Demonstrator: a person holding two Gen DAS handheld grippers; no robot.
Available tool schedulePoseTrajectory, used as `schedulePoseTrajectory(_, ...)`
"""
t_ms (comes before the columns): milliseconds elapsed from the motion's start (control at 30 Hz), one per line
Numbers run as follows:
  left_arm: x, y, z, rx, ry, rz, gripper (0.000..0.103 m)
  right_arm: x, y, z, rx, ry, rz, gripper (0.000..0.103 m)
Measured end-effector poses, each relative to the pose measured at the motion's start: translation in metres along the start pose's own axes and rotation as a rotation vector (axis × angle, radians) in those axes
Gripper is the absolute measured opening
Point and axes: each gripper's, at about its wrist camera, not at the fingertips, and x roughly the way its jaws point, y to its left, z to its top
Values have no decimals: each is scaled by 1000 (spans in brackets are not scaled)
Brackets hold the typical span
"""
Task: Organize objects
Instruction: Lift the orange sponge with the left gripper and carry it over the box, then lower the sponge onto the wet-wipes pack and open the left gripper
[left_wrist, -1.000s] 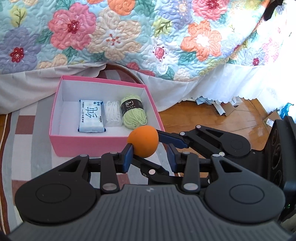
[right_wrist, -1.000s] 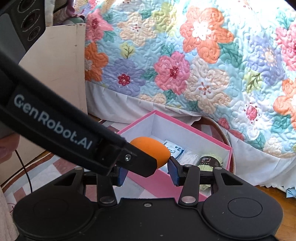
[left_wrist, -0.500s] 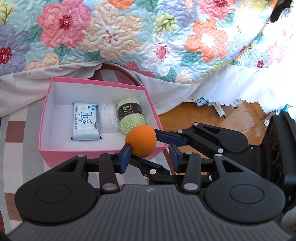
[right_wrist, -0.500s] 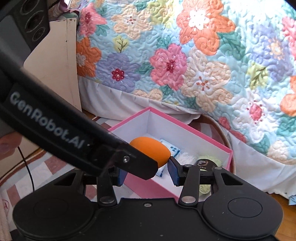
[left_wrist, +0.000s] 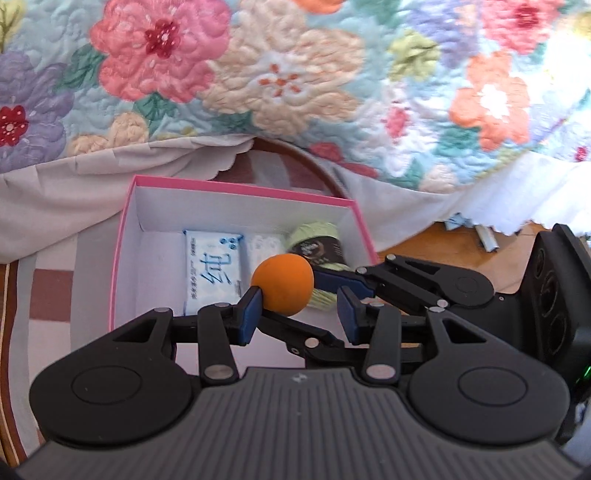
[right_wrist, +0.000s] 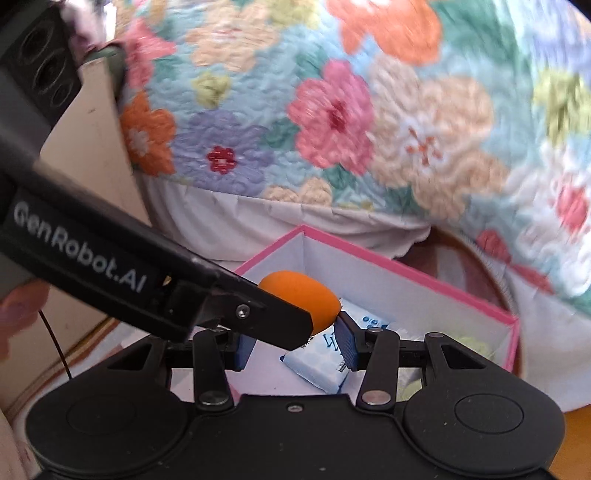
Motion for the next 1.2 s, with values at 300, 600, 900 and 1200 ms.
schedulePoseTrajectory(300, 62, 29, 6, -99, 75, 56, 42, 61, -44, -8, 206, 128, 64, 51)
schedulePoseTrajectory(600, 89, 55, 2, -226, 65, 53, 41, 100, -62, -9, 290, 248, 68, 53)
schedulePoseTrajectory(900, 110, 59, 0, -198, 40, 58, 38, 94, -67, -13, 256, 215, 52, 49)
schedulePoseTrajectory(1200, 137, 66, 3, -227, 50, 131, 37, 94, -78, -17, 276, 208, 57, 25)
